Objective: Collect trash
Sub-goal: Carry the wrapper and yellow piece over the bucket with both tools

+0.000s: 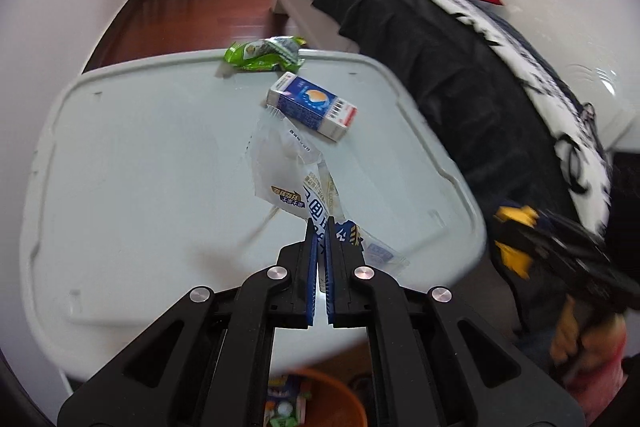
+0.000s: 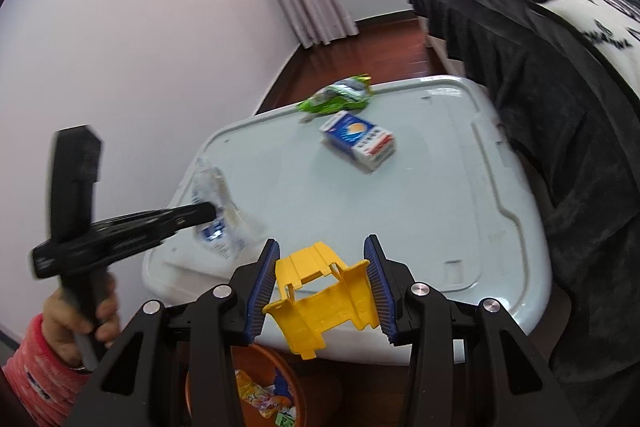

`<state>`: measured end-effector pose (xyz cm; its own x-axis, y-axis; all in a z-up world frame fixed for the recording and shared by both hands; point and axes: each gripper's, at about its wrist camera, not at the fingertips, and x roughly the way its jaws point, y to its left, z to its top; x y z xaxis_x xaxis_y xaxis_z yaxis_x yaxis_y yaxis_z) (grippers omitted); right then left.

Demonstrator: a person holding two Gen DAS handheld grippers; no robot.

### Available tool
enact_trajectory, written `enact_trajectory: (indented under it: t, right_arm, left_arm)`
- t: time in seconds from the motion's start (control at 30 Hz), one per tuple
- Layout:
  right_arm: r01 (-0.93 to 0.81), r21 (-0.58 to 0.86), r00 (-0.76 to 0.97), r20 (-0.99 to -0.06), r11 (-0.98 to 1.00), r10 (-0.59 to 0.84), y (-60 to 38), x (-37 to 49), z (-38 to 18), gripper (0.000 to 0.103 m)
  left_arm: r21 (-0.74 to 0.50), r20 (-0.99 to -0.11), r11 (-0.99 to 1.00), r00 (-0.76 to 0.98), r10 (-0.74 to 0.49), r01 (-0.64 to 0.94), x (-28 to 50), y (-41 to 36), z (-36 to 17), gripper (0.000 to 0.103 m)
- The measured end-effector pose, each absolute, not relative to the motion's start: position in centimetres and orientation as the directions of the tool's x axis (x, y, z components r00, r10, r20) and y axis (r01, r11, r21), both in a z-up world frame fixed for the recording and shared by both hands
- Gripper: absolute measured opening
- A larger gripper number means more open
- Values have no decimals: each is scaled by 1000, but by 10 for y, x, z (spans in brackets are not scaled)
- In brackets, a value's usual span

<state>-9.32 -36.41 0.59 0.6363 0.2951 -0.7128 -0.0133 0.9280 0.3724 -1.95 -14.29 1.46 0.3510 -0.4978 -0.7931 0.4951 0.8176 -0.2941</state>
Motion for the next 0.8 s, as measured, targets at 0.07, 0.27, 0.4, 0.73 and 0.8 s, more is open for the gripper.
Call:
enact_trajectory:
  t: [0.07, 0.27, 0.4, 0.73, 0.8]
  right_arm:
    - [-46, 364, 631, -711, 930, 309, -350, -97, 9, 44]
    - [-141, 328, 610, -714, 934, 343, -303, -114, 23, 44]
    - [-183, 322, 583, -725, 929, 366, -278, -130, 24, 44]
    - [-229, 372, 397, -808, 900, 435, -217, -159, -24, 44]
    - [-221, 393, 353, -821, 893, 449, -207, -161, -38, 44]
  left_arm:
    - [-288, -782, 811, 363, -506, 510, -40, -128, 25, 3]
    - [-290, -779, 798, 354, -517, 528, -93, -89, 32, 3]
    - [-296, -807, 805, 317, -499, 514, -124, -63, 20, 3]
    - [-282, -902, 851, 179, -392, 442, -175, -25, -47, 3]
    - [-284, -915, 856, 145, -377, 432, -182, -23, -61, 3]
